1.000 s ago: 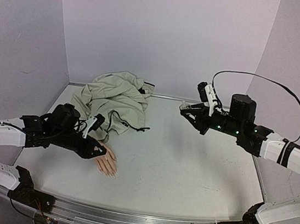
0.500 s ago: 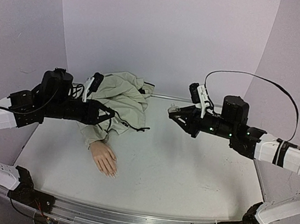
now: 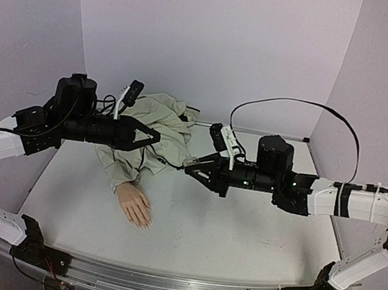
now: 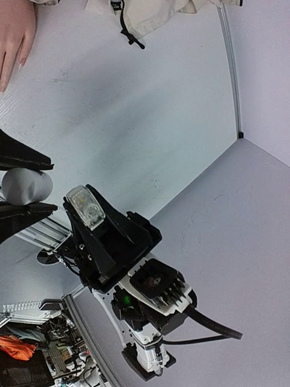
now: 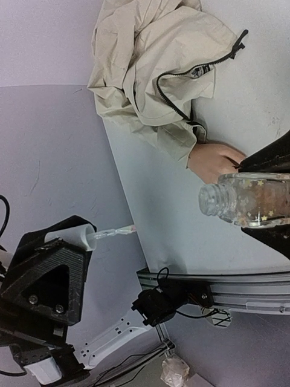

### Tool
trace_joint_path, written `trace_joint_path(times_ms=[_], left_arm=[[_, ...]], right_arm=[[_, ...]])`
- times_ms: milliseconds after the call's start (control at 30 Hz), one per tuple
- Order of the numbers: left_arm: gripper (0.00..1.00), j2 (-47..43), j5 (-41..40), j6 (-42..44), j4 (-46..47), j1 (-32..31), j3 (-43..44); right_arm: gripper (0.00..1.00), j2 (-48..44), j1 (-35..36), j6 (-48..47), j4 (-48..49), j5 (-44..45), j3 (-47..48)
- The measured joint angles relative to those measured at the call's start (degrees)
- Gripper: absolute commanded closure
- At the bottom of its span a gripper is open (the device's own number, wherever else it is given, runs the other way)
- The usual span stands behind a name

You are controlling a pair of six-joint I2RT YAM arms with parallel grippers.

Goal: Paint the nails

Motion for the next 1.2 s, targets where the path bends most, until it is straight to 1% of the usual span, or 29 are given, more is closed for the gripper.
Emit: trace_joint_path(times_ms=[333,733,1200], left_arm=[[1.0,1.42,3.89,-0.35,1.4,0.0,1.62],[1.0,1.81,4.9,-0.35,1.4,0.0,1.86],[1.0,2.84,6.01,-0.37,1.42,0.0,2.58]], right_arm=[[1.0,4.26,1.51,-0.13,2.62,-3.58,3.91],[1.0,6.32,2.1,-0.46,2.67,-5.53,5.68],[1.0,6.73,2.16,-0.85,2.69,-5.57,6.27]])
